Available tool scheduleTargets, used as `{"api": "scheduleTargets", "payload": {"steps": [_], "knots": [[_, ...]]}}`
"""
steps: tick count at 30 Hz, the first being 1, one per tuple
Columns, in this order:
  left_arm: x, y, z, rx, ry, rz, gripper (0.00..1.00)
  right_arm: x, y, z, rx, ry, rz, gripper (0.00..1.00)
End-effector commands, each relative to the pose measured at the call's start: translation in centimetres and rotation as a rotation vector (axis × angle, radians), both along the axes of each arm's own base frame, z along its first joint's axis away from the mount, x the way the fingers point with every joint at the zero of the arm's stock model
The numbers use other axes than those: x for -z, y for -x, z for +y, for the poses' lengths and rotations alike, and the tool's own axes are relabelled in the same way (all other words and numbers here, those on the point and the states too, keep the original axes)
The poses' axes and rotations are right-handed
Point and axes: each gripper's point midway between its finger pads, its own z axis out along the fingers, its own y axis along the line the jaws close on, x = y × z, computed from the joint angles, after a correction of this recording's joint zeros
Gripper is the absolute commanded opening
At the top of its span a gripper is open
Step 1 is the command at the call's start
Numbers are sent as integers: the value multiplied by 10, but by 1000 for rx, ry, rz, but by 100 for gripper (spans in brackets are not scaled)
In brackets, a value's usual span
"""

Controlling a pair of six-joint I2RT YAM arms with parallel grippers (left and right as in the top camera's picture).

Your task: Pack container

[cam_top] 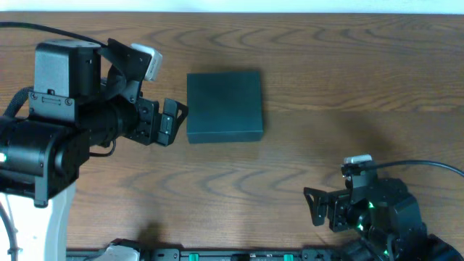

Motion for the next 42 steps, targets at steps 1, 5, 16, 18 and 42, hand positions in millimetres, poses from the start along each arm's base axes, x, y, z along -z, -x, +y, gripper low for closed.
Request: {"api": "scheduleTargets", "payload": {"steps": [1, 5, 16, 18, 42], "knots": [[-12, 13, 18, -36, -74, -85, 95, 0, 2, -4, 8, 12, 10, 99], [-24, 54, 49, -125, -154, -157, 95, 2, 4, -4, 8, 15, 18, 99], [7, 116, 111, -414, -218, -472, 95, 2, 4, -4, 8, 15, 18, 99], [27, 115, 113, -430, -213, -495, 95, 2, 4, -4, 8, 15, 18, 99], [232, 54, 102, -526, -21, -458, 95, 2, 4, -4, 8, 16, 19, 99]]}}
